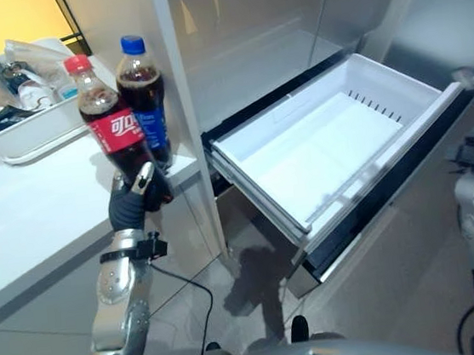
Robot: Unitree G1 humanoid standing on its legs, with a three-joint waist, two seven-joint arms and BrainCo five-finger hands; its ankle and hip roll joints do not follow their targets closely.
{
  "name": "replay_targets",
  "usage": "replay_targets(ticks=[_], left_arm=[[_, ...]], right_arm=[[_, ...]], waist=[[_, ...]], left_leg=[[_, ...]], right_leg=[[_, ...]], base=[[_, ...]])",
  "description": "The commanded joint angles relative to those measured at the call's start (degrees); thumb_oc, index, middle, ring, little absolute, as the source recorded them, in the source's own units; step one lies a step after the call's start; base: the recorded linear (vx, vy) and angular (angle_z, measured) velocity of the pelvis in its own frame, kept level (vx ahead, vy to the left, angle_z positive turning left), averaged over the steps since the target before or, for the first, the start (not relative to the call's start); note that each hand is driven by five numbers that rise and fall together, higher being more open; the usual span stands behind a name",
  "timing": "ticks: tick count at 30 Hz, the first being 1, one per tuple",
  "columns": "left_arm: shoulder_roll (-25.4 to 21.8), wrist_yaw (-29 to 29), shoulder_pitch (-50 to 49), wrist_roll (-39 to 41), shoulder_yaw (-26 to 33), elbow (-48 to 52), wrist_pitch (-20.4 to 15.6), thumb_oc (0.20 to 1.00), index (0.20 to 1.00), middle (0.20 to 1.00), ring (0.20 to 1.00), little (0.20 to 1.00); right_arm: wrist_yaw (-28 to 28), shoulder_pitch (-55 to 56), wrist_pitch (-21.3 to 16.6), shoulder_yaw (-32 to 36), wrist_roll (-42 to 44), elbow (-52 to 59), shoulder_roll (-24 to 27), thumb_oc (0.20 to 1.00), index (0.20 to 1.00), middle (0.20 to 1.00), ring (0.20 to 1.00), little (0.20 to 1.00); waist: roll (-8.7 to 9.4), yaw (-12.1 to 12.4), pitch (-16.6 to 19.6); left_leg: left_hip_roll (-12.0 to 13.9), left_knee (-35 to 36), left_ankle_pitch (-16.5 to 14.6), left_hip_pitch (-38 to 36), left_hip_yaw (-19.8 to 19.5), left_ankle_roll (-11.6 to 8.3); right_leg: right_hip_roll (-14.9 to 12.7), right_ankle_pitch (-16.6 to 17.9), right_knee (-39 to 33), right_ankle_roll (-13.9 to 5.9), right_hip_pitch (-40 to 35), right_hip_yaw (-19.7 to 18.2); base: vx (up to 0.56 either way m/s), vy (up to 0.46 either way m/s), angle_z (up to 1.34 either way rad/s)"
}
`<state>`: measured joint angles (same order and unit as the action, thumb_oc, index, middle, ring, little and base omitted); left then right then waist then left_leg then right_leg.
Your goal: Take the drinks into the refrigerator
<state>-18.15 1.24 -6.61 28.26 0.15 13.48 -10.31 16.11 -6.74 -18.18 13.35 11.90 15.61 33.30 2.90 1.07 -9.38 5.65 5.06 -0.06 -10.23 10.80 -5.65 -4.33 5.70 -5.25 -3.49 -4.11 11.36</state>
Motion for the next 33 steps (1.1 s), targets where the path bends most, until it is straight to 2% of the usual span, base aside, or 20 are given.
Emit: replay_targets(ticks=[1,3,7,10,17,33], left_arm=[[-2.83,-2.98,6.15,-0.32,-0.99,3.72,-4.40,0.200,0.200,0.200,0.200,0.200],[-3.15,-3.18,6.37,-0.78,-1.99,3.34,-4.47,0.200,0.200,0.200,0.200,0.200],[-3.12,-3.14,6.46,-0.83,-2.09,3.38,-4.56,0.200,0.200,0.200,0.200,0.200],[-3.14,-3.10,5.95,-1.20,-2.15,3.71,-4.63,0.200,0.200,0.200,0.200,0.200],[-2.66,-2.99,5.07,-0.92,-2.02,3.77,-4.62,0.200,0.200,0.200,0.200,0.200],[-2.09,-3.51,4.23,-0.46,-2.06,3.66,-4.51,0.200,0.200,0.200,0.200,0.200]], right_arm=[[-5.55,-6.33,-0.54,-2.53,3.93,0.27,2.88,1.000,1.000,1.000,1.000,1.000],[-8.24,-9.09,0.39,-6.86,5.29,-0.67,3.77,1.000,1.000,1.000,1.000,1.000],[-9.01,-10.80,1.29,-9.32,4.50,-2.18,4.70,1.000,1.000,1.000,1.000,1.000],[-9.77,-12.43,3.17,-12.55,3.91,-7.23,4.34,1.000,1.000,1.000,1.000,1.000],[-8.84,-11.49,3.79,-11.82,3.72,-10.82,2.05,1.000,1.000,1.000,1.000,1.000],[-9.73,-8.80,4.50,-10.51,4.80,-13.25,1.14,1.000,1.000,1.000,1.000,1.000]], waist=[[0.99,0.95,1.52],[1.32,1.87,1.61],[1.48,2.18,1.63],[1.76,3.60,1.75],[1.77,4.33,1.48],[1.38,4.15,1.35]], left_leg=[[-3.73,-0.06,-4.38,0.78,-2.35,3.95],[-3.80,-0.06,-4.18,1.03,-2.57,4.00],[-3.87,-0.06,-4.12,1.14,-2.79,4.01],[-4.00,-0.06,-4.05,1.27,-3.29,3.98],[-4.06,-0.06,-3.91,1.54,-4.04,3.98],[-3.77,-0.06,-3.82,1.23,-4.07,3.65]], right_leg=[[-1.03,-3.08,2.59,-3.34,-2.15,2.28],[-1.24,-2.95,2.64,-3.39,-2.12,2.66],[-1.38,-2.92,2.63,-3.41,-2.21,2.94],[-1.57,-2.78,2.63,-3.44,-2.52,3.81],[-1.76,-2.95,2.75,-3.42,-2.56,4.52],[-1.29,-3.30,2.28,-3.16,-3.12,4.81]], base=[[0.00,0.000,0.00],[0.00,0.000,0.00],[0.00,-0.001,-0.02],[0.00,0.000,0.00],[0.01,-0.003,0.04],[0.01,-0.005,0.02]])
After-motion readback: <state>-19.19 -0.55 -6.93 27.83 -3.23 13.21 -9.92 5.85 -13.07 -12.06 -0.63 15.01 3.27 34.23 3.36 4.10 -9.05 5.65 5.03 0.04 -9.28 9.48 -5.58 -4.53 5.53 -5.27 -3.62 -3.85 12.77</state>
